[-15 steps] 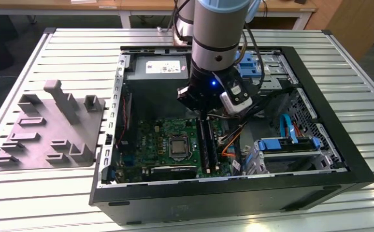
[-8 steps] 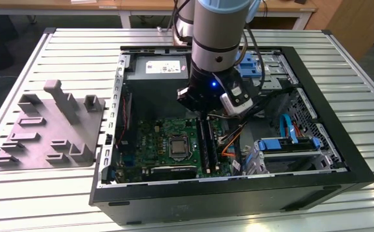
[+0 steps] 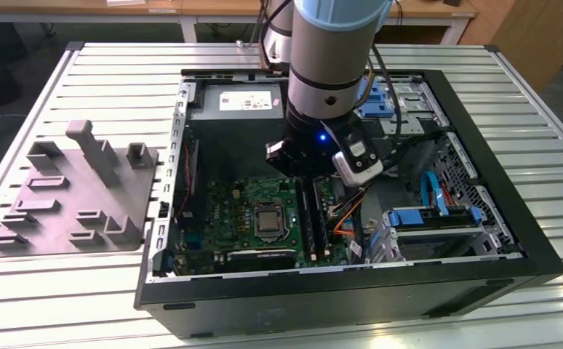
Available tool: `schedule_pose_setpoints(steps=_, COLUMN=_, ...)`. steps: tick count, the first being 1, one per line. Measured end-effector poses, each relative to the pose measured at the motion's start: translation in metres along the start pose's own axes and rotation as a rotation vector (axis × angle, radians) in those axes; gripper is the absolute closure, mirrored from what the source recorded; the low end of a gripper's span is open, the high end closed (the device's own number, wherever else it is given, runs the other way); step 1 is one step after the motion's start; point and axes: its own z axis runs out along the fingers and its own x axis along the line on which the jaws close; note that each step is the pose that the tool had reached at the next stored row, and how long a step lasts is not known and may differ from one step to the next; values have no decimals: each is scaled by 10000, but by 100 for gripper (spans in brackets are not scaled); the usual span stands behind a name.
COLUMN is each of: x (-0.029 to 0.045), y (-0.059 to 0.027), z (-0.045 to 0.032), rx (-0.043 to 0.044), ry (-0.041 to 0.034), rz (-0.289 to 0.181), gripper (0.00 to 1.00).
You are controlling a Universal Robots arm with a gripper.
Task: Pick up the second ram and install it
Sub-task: 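Press down the second ram until it locks into place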
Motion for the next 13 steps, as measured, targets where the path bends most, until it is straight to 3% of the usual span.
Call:
schedule_pose_setpoints(steps=6, x=4, y=-93, z=-4, rx=2, ry=1, rz=0, gripper=90)
schedule_pose_setpoints(steps=13, x=-19, y=-102, z=-2, rx=0, ry=0, rz=0, gripper=90)
